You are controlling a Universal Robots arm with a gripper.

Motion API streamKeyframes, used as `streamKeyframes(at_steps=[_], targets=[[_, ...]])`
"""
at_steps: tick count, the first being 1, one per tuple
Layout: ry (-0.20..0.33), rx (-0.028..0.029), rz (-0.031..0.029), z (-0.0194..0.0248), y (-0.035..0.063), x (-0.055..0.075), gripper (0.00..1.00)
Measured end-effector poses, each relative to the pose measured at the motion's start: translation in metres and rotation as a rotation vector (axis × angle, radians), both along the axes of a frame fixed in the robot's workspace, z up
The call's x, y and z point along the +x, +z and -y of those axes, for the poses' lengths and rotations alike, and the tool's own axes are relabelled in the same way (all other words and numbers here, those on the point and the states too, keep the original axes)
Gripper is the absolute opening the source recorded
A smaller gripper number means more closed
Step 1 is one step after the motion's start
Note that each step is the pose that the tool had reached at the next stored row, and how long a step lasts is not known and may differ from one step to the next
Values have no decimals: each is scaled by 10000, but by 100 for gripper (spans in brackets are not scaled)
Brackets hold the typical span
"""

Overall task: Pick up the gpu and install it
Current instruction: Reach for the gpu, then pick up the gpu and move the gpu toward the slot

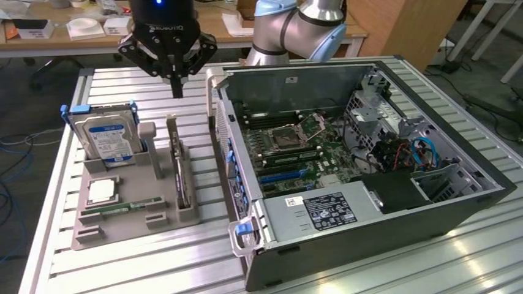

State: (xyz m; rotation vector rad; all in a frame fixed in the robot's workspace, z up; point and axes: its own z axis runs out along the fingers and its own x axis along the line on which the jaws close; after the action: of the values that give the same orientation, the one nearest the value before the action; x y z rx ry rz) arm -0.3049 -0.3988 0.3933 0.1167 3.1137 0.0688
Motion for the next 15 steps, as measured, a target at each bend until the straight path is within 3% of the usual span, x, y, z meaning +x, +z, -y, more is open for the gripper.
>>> streamKeyframes(at_steps=[9,15], targets=[[1,0,0,0,0,-185,10],[1,0,1,0,0,-188,10]])
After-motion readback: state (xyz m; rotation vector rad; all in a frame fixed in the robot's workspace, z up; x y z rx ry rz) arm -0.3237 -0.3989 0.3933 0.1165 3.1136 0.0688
